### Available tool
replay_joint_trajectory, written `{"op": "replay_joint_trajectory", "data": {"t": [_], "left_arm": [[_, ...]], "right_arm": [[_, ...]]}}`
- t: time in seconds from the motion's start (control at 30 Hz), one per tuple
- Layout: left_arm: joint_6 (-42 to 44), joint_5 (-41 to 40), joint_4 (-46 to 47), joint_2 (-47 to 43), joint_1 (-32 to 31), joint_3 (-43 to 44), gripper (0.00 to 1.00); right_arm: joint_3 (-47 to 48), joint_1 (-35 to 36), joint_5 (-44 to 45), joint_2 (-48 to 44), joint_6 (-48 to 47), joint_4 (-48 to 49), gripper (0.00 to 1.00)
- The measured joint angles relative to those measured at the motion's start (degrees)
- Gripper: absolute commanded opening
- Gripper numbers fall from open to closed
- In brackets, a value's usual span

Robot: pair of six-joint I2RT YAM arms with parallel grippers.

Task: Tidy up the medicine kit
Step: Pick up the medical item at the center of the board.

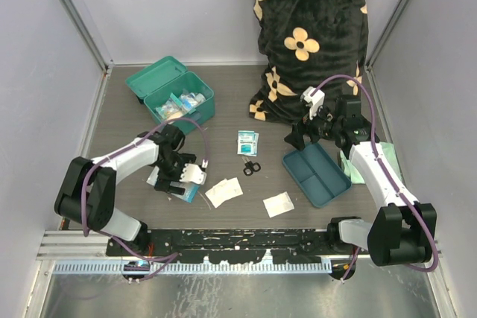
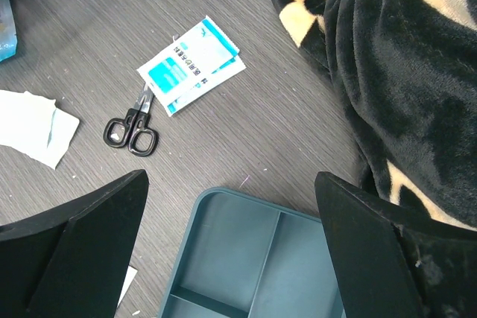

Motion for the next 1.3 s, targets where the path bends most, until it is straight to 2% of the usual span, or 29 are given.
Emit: {"op": "replay_joint_trajectory", "data": {"t": [0.13,0.33,0.5,0.97,1.3], "left_arm": [[-2.1,0.1,0.4,-0.5,0.0,-0.4,0.78],[-10.0,1.7,1.0,-2.4,0.0,-0.9,0.64],[-15.7,3.7,2.6,-6.3,0.0,-2.7,0.58],[-26.6,4.3,3.0,-11.0,0.0,-2.1,0.60],[-36.1,3.8,2.3,-9.0,0.0,7.3,0.65]], "right_arm": [[0.0,-0.2,-0.1,0.0,0.0,0.0,1.00],[0.0,-0.3,-0.1,0.0,-0.2,0.0,1.00],[-0.1,-0.4,-0.1,0.0,-0.4,0.0,1.00],[-0.1,-1.1,-0.1,0.0,-0.9,0.0,1.00],[-0.1,-1.1,-0.1,0.0,-1.3,0.0,1.00]]}}
